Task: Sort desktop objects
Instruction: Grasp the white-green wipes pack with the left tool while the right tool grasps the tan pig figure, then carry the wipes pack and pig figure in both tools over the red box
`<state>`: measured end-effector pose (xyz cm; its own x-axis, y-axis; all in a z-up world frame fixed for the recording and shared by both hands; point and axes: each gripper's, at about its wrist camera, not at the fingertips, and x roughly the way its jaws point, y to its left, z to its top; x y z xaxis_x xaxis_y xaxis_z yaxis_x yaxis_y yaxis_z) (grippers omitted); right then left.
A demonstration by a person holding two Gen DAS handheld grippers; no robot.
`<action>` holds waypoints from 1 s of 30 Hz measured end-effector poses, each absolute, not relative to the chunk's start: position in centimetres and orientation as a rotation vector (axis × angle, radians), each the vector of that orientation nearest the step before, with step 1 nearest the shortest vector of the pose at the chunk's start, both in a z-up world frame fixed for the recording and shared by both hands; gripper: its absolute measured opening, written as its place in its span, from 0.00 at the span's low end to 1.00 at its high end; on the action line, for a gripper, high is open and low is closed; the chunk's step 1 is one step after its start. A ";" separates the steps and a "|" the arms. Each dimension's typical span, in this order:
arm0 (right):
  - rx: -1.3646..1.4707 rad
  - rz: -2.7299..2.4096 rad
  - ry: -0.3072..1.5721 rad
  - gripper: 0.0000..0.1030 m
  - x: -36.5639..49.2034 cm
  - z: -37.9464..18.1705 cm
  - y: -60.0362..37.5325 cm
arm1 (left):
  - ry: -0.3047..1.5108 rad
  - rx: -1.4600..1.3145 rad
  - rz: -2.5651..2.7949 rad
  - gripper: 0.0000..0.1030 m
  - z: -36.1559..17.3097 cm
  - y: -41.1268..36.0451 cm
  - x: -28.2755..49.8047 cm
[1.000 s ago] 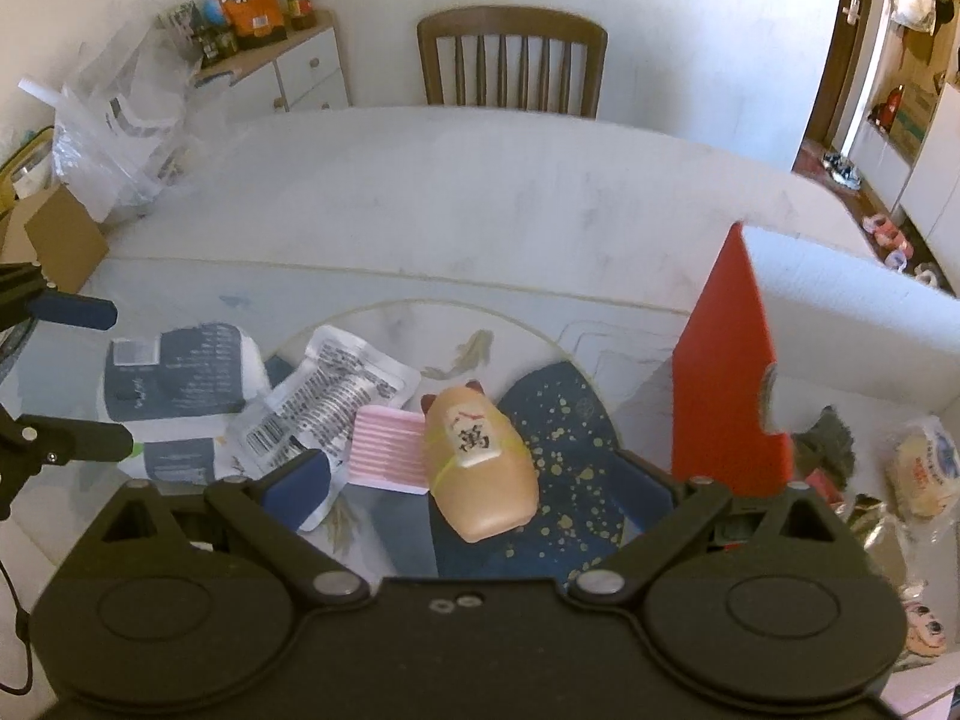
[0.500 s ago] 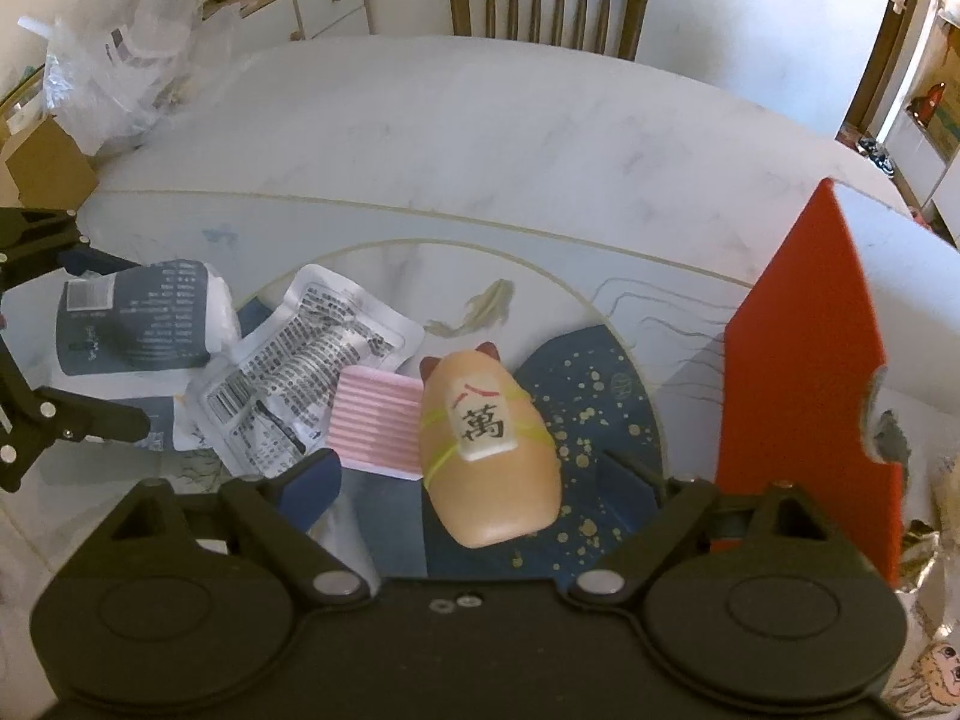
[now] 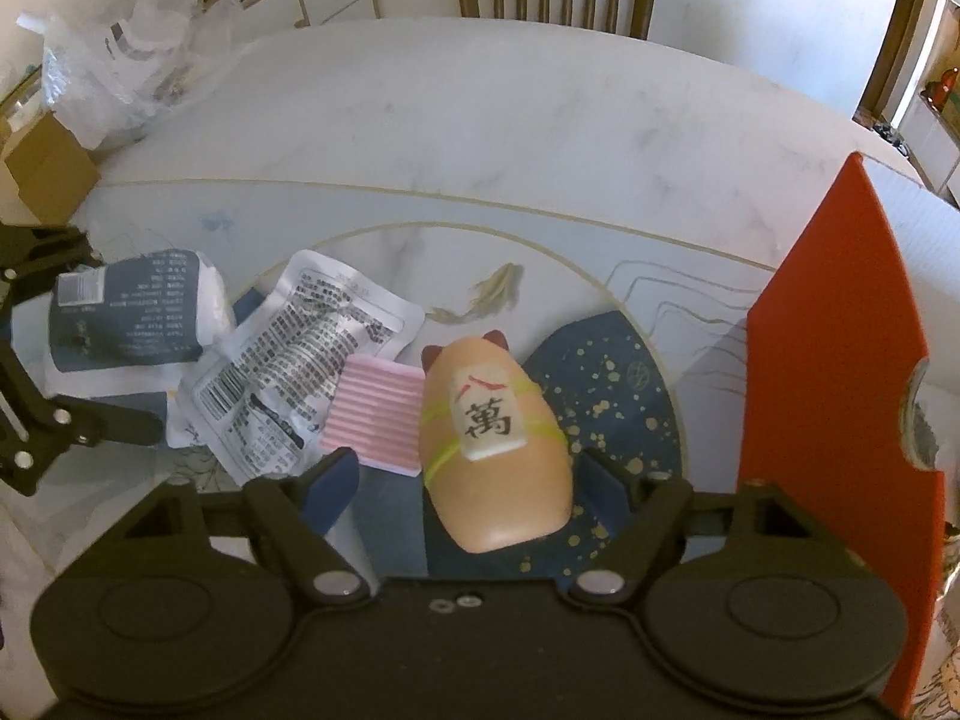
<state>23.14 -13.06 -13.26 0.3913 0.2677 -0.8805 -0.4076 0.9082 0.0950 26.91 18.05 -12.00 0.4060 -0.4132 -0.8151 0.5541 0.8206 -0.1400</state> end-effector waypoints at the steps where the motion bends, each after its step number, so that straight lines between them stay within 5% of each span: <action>1: -0.143 0.432 1.084 0.70 23.1 -13.2 -13.2 | 0.981 0.153 -0.616 0.85 -12.1 18.2 26.9; 13: -0.123 0.427 1.073 0.48 23.3 -12.8 -13.9 | 0.973 0.074 -0.594 0.52 -11.5 19.0 26.2; 19: -0.109 0.411 1.058 0.45 22.9 -12.4 -14.3 | 0.976 0.046 -0.537 0.40 -11.0 19.3 25.9; 30: -0.067 0.400 1.014 0.45 21.0 -10.6 -14.9 | 0.965 -0.040 -0.447 0.32 -9.5 20.3 24.4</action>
